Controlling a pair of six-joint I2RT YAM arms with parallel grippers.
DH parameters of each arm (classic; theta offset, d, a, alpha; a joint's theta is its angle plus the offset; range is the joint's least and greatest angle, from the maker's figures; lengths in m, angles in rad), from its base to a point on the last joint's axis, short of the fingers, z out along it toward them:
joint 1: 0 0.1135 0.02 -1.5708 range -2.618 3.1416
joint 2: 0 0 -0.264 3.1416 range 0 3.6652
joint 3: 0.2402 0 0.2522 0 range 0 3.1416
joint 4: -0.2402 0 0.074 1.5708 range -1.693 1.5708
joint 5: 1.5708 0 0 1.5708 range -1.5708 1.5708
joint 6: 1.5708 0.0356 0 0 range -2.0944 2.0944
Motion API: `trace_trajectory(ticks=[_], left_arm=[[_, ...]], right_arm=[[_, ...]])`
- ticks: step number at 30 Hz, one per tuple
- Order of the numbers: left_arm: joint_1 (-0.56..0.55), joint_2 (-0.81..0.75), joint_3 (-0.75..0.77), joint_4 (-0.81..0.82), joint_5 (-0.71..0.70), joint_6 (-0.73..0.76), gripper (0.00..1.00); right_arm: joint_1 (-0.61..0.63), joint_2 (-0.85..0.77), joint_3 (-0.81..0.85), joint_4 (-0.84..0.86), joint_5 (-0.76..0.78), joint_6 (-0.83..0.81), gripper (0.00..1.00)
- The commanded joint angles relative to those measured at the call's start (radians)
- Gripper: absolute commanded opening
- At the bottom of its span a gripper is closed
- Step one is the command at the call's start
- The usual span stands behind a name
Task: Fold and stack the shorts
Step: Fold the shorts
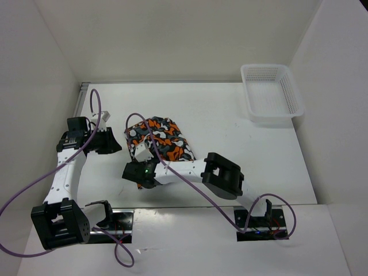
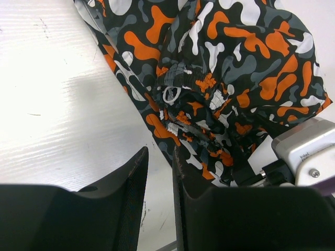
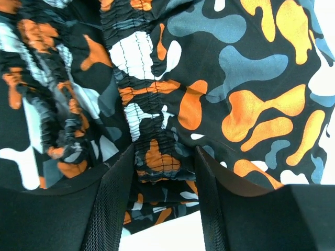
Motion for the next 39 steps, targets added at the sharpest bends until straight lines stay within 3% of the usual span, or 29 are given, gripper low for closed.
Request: trace_trajectory(ticks=[1, 8, 15, 17, 24, 30, 39], left_arm=[[0.006, -0.016, -0.004, 0.014, 0.03, 0.004, 0.33], [0.006, -0.016, -0.013, 0.014, 0.039, 0.004, 0.33], [0.006, -0.016, -0.013, 0.014, 0.039, 0.004, 0.33], [0.006, -0.016, -0.013, 0.014, 0.039, 0.004, 0.33], [0.006, -0.016, -0.022, 0.032, 0.039, 0.004, 0.33], [0.006, 0.021, -0.117, 0.117, 0.048, 0.004, 0.33], [0.006, -0.016, -0.083, 0.08, 0.0, 0.004, 0.33]], right_arm=[[-0.007, 0.008, -0.019, -0.007, 0.059, 0.034, 0.54], [-0.016, 0.008, -0.038, -0.007, 0.068, 0.054, 0.39], [-0.016, -0.044, -0.028, -0.007, 0.068, 0.054, 0.05], [-0.016, -0.099, -0.009, -0.007, 0.058, 0.035, 0.01], [-0.016, -0.217, 0.135, 0.018, -0.007, -0.055, 0.0], [-0.016, -0.207, 0.229, 0.03, -0.081, -0.098, 0.0], [-0.016, -0.139, 0.246, 0.102, -0.222, -0.071, 0.0]])
